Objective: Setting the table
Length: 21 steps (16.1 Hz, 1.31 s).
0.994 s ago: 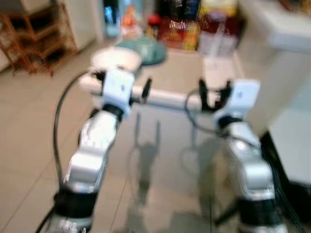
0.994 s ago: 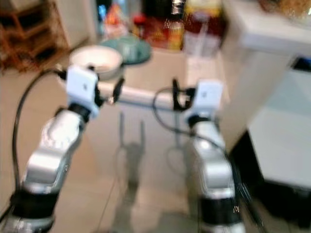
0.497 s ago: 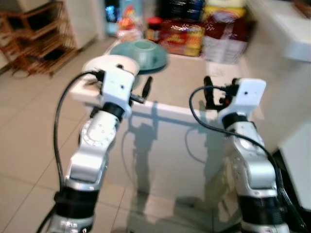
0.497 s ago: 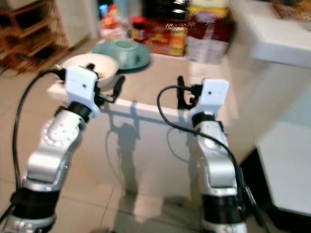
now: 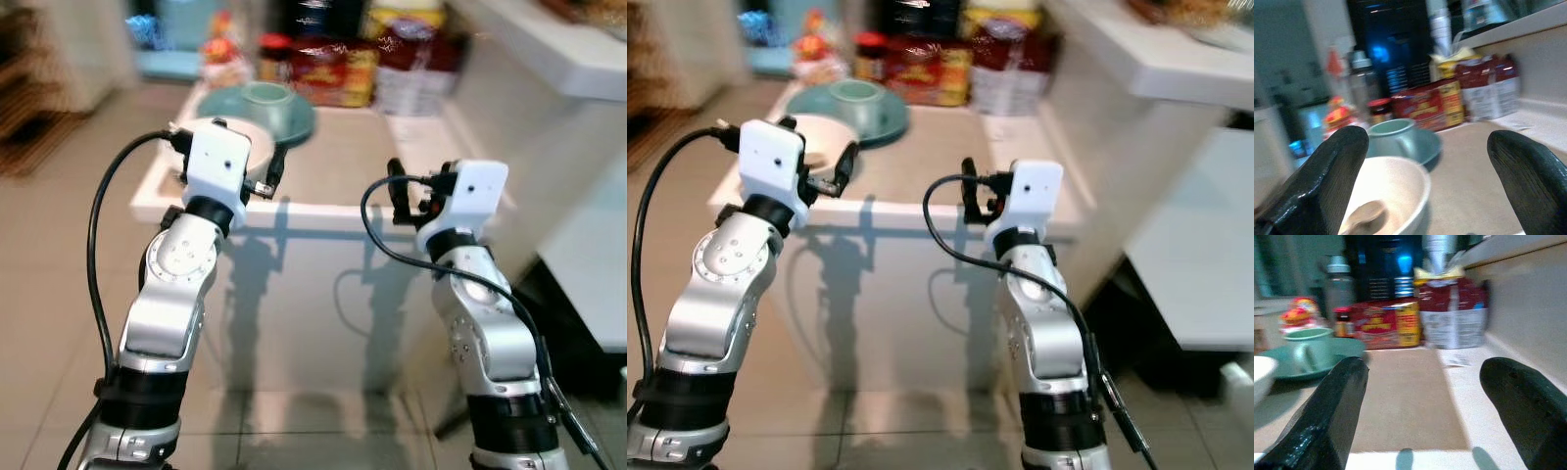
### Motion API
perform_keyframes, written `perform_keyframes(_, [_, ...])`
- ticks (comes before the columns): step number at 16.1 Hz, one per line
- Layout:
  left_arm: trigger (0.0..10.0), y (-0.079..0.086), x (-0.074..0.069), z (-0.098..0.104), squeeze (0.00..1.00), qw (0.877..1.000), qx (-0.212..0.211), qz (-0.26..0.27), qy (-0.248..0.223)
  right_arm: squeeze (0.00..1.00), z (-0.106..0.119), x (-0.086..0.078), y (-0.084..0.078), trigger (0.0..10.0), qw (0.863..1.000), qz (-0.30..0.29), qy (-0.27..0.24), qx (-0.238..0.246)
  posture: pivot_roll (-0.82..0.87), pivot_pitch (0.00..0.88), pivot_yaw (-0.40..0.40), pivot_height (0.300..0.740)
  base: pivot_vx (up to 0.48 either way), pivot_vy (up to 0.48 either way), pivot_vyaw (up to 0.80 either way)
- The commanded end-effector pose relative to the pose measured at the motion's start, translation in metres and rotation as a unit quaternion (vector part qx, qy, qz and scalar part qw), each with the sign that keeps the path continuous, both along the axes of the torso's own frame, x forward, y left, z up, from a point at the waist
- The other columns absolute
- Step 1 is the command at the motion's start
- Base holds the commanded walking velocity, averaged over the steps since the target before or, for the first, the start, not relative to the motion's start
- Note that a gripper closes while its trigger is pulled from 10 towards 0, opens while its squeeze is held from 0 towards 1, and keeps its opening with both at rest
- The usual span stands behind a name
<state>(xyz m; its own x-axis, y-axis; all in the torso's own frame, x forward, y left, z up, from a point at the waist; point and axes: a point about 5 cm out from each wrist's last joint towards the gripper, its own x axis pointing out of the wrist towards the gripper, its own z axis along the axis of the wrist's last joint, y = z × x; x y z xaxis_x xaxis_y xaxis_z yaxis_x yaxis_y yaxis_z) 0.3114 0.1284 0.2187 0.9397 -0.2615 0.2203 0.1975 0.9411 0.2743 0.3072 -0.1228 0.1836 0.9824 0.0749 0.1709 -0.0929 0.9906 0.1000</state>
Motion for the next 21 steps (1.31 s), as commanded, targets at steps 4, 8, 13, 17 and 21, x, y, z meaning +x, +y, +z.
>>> perform_keyframes(4, [10.0,-0.01,0.002,0.003,0.0,1.0,0.006,-0.017,-0.005,0.0,0.0,0.001,-0.009,10.0,1.0,-0.015,0.003,-0.004,0.08,0.0,-0.044,0.74,0.0,0.476,-0.8])
perform_keyframes(8, [10.0,-0.007,0.003,0.005,0.0,1.0,0.007,-0.01,-0.01,0.0,0.001,0.001,-0.009,10.0,1.0,-0.012,0.001,-0.005,0.08,0.0,-0.048,0.74,0.0,0.476,-0.8])
perform_keyframes(13, [10.0,-0.003,0.005,0.01,0.0,1.0,0.002,0.004,-0.021,0.0,0.014,0.002,-0.006,10.0,1.0,0.013,-0.025,-0.004,0.08,0.0,-0.048,0.74,0.0,0.476,-0.45])
perform_keyframes(17, [10.0,0.0,0.006,0.013,0.0,1.0,0.001,0.012,-0.026,0.0,0.022,0.002,-0.004,10.0,0.997,0.042,-0.031,-0.05,0.08,0.0,-0.052,0.74,0.0,0.476,0.2])
perform_keyframes(21, [10.0,0.001,0.006,0.016,0.0,0.999,0.004,0.011,-0.033,0.0,0.029,0.004,-0.016,10.0,0.999,0.025,-0.037,-0.027,0.08,0.0,-0.051,0.74,0.0,0.476,0.4])
